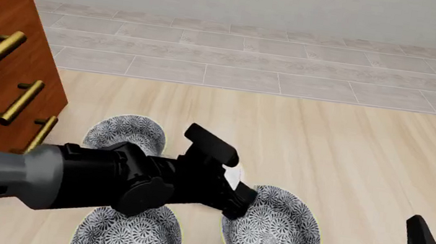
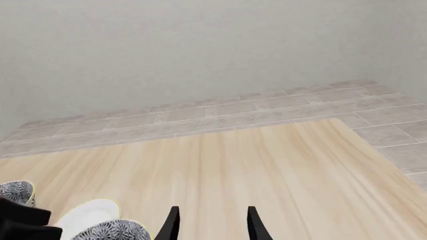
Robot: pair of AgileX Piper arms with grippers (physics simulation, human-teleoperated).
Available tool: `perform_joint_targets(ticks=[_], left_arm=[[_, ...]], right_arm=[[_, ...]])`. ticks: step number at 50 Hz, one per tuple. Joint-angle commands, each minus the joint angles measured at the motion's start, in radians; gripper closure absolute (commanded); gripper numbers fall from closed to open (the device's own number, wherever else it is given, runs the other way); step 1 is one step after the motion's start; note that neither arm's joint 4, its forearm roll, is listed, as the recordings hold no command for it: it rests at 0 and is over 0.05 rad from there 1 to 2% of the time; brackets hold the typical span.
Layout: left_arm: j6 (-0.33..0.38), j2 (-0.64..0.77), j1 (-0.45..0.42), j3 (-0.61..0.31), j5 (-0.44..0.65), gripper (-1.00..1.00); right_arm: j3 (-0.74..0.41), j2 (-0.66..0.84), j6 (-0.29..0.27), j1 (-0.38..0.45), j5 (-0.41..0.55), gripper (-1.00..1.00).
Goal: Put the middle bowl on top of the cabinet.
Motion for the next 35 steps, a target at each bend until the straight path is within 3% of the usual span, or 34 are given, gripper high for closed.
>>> perform_joint_targets(ticks=[1, 35], left_arm=[[-0.027, 0.027, -0.005, 0.0, -0.012, -1.0], [-0.055, 0.087, 0.011, 0.026, -0.054, -1.0]], right_arm=[[0.0, 0.0, 0.001, 0.0, 0.0, -1.0], [0.0, 0.0, -0.002, -0.005, -0.002, -1.0]])
